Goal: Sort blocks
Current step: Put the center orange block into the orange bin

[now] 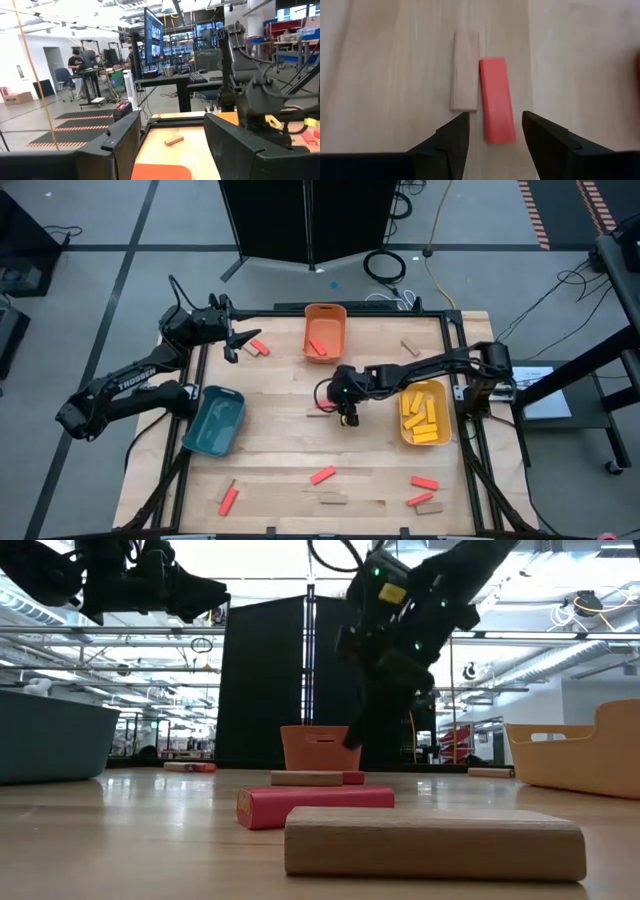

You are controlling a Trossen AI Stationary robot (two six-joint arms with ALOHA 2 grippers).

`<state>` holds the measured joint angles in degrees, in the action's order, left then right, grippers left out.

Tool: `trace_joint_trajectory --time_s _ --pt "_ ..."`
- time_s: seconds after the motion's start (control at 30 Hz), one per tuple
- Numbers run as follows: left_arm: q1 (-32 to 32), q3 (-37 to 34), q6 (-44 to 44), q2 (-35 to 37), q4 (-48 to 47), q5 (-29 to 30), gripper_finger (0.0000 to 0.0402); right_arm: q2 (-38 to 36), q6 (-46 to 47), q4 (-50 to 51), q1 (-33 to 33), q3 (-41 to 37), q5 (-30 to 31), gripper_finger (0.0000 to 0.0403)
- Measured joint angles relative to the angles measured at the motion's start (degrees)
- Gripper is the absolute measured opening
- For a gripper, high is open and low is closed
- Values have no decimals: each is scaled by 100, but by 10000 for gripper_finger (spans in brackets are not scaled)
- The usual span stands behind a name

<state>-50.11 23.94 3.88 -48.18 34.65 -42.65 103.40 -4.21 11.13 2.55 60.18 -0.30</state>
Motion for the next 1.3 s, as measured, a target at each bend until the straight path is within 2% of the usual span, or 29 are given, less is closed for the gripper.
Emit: trace_joint_trajectory --time_s 0.2,0.43,0.87,1.3 --pt "1 0 -2 -9 -8 0 217 315 -144 -387 20 9 22 176" --pt "0 0 -5 -9 -15 0 217 615 -186 -373 121 9 7 176" --pt "0 0 -4 -13 -116 0 217 677 -396 -323 125 27 17 173" --pt "0 0 -5 -13 -164 0 217 711 -417 561 125 681 40 112"
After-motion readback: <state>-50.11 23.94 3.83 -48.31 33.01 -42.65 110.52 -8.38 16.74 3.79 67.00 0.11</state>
